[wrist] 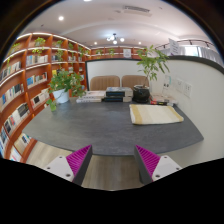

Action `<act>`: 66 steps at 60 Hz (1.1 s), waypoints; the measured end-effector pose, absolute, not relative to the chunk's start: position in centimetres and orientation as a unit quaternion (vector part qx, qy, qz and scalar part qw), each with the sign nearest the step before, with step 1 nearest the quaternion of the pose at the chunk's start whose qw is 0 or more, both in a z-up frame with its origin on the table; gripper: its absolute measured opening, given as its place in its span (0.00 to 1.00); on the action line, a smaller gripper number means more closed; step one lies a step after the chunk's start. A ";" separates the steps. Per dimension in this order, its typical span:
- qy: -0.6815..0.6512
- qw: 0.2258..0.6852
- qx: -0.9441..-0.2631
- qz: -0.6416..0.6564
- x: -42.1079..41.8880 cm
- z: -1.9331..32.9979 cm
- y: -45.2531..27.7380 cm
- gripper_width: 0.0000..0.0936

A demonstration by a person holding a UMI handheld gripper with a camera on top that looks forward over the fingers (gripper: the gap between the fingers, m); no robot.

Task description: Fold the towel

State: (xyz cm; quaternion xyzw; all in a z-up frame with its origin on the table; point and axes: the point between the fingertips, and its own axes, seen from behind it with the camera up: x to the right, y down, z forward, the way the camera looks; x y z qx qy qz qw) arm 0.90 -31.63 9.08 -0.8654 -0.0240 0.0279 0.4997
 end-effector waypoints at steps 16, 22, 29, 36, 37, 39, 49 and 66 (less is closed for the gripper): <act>-0.007 0.484 -0.875 -0.006 9.8 6.6 -20.7 0.87; -0.014 0.485 -0.874 -0.005 11.1 6.0 -14.8 0.87; -0.026 0.484 -0.875 -0.003 12.1 5.4 -7.5 0.87; -0.043 0.468 -0.882 -0.008 12.6 3.4 -1.6 0.79; -0.045 0.466 -0.883 -0.011 12.8 3.1 -0.9 0.76; -0.048 0.462 -0.885 -0.017 13.0 2.5 0.4 0.69; -0.047 0.439 -0.897 -0.004 12.4 -0.3 2.6 0.53; -0.036 0.424 -0.905 0.020 12.4 -0.6 2.8 0.04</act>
